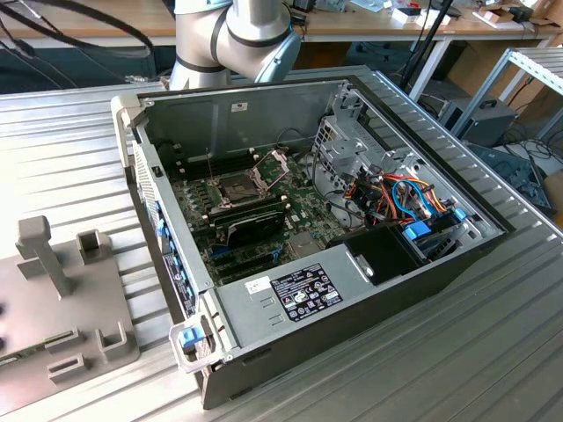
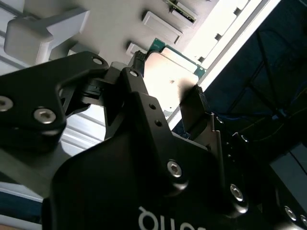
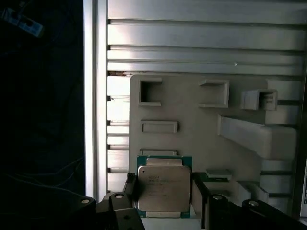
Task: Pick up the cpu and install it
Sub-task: 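Pick up the cpu and move it towards the insertion slot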
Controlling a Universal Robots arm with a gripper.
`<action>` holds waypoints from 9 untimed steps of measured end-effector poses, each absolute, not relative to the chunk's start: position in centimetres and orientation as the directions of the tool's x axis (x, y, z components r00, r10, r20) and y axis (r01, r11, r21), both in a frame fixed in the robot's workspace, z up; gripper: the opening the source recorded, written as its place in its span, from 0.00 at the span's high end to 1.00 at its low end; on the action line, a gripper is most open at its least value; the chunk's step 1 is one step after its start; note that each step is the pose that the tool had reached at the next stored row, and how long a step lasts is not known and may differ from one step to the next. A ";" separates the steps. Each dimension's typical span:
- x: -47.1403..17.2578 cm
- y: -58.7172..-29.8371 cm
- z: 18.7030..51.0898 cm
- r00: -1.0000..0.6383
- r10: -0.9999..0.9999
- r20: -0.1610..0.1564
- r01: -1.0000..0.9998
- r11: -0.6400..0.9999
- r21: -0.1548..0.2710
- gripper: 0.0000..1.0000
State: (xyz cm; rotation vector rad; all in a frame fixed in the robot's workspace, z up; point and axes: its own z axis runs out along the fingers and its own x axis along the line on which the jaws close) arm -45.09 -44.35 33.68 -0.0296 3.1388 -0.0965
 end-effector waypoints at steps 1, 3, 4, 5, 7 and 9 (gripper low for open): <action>-45.1 -44.3 33.9 -1.000 -0.019 -0.001 -0.019 0.998 -0.062 0.45; -45.1 -44.3 34.4 -1.000 -0.019 -0.001 -0.019 0.998 -0.064 0.45; -45.1 -44.3 34.6 -1.000 -0.019 -0.001 -0.019 0.998 -0.065 0.45; -45.1 -44.3 34.9 -1.000 -0.019 -0.001 -0.019 0.998 -0.065 0.45; -45.1 -44.3 35.3 -1.000 -0.019 -0.001 -0.019 0.998 -0.066 0.45; -45.1 -44.3 35.8 -1.000 -0.019 -0.001 -0.019 0.998 -0.067 0.45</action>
